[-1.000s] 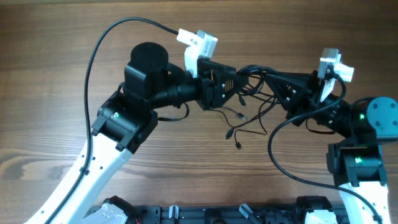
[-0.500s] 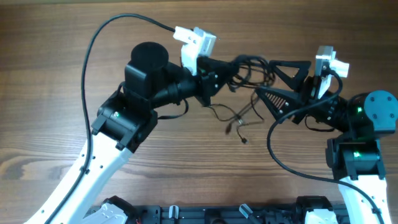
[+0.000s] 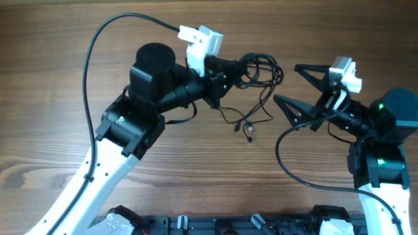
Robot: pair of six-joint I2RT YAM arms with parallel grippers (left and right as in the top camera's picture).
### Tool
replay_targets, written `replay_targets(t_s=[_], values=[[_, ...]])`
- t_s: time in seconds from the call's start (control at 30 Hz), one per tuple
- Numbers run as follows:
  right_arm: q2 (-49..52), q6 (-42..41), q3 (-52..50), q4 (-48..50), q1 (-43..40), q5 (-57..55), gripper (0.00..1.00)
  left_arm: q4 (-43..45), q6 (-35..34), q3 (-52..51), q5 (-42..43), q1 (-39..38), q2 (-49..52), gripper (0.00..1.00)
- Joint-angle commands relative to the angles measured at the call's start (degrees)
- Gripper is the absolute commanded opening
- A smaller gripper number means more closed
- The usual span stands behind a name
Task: Untangle cables
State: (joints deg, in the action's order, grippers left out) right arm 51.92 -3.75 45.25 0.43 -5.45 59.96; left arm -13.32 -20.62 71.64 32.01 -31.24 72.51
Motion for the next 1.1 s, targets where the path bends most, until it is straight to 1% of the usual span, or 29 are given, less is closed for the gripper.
replay_targets(t_s=[0.0, 0.07, 0.1, 0.13, 0.17, 0.2, 0.37, 0.53, 0.63, 0.73, 0.8, 0.9, 1.0, 1.07], values=[[0.0, 8.5, 0.2, -0.2, -0.2, 0.0, 0.88, 0.5, 0.7, 0.6, 1.2, -2.0, -0.1, 0.04], [0.0, 11.3, 0.2, -0.5, -0.2, 0.1, 0.72, 0.6, 0.7, 0.6, 1.2, -2.7, -0.1, 0.04], [0.0, 11.5, 0.2, -0.5, -0.2, 0.1, 0.59, 0.5, 0.7, 0.6, 1.4, -2.7, -0.1, 0.04], [0.0, 11.6, 0.2, -0.6, -0.2, 0.0, 0.37, 0.7, 0.5, 0.6, 2.1, -2.7, -0.1, 0.04], [0.0, 11.5, 0.2, -0.6, -0.2, 0.0, 0.18, 0.7, 0.5, 0.6, 2.4, -2.7, -0.1, 0.04], [0.0, 11.5, 0.2, -0.7, -0.2, 0.0, 0.06, 0.7, 0.5, 0.6, 2.4, -2.7, -0.1, 0.04], [0.0, 11.0, 0.2, -3.2, -0.2, -1.1, 0.05, 0.7, 0.5, 0.6, 2.4, -2.7, -0.1, 0.04], [0.0, 3.5, 0.2, -7.8, -0.2, -12.3, 0.04, 0.3, 0.4, 0.6, 2.0, -0.5, -0.5, 0.04], [0.0, -3.1, 0.2, -11.2, -0.2, -21.3, 0.04, 0.7, 0.6, 0.6, 2.0, 0.6, -3.3, 0.04], [0.0, -6.0, 0.2, -13.0, -0.2, -21.9, 0.04, 0.7, 1.2, 0.6, 2.0, 0.6, -5.1, 0.04], [0.0, -10.5, 0.2, -15.4, -0.2, -22.3, 0.04, 0.5, 2.4, 0.6, 2.0, 0.6, -5.5, 0.04], [0.0, -14.3, 0.2, -18.1, -0.2, -22.6, 0.04, 0.3, 2.4, 0.6, 2.0, 0.6, -5.5, 0.04], [0.0, -19.9, 0.2, -19.2, -0.2, -22.7, 0.04, 0.3, 2.4, 0.6, 2.0, 0.6, -5.5, 0.04], [0.0, -25.1, 0.2, -20.2, -0.2, -22.7, 0.05, 0.3, 2.4, 0.6, 2.0, 0.6, -5.5, 0.04]])
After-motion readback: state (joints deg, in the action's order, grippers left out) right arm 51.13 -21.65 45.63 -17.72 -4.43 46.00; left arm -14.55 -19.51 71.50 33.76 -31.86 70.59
